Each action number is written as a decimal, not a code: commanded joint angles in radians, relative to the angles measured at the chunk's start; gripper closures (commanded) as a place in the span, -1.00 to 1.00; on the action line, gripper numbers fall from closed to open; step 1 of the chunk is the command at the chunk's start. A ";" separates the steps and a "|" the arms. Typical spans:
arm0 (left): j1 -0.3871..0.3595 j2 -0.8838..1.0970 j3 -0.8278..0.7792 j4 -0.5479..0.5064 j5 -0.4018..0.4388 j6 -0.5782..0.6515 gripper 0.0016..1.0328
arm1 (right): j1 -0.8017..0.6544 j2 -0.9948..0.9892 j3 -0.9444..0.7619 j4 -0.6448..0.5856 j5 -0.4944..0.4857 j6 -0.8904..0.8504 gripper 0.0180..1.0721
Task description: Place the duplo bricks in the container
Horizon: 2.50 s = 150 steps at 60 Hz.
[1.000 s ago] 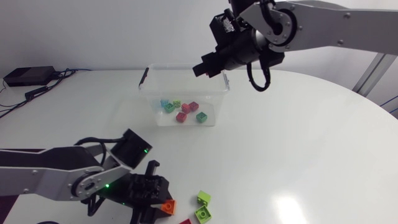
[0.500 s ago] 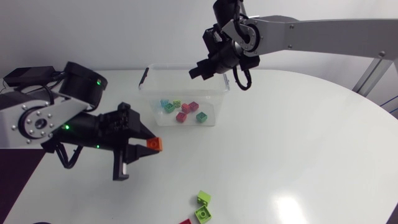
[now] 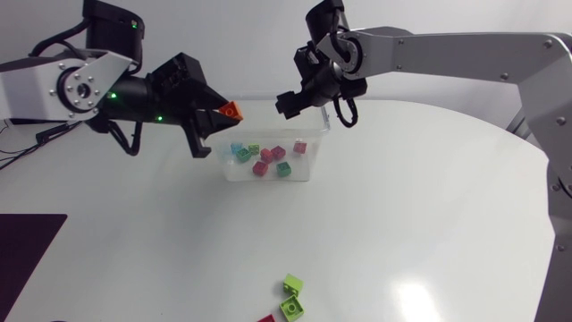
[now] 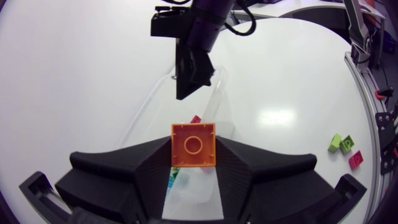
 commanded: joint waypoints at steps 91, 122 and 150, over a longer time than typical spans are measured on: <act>0.016 0.128 0.324 -0.276 0.005 -0.059 -0.91 | 0.262 -0.553 -0.830 -0.192 -0.130 -0.018 -0.90; -0.179 -0.149 -0.184 -0.437 -0.094 0.035 -0.90 | 0.332 -0.407 -0.923 -0.094 -0.139 -0.116 -0.90; -0.195 -0.188 -0.239 -0.433 -0.103 0.030 -0.90 | 0.410 -0.359 -0.865 -0.106 -0.136 -0.096 -0.81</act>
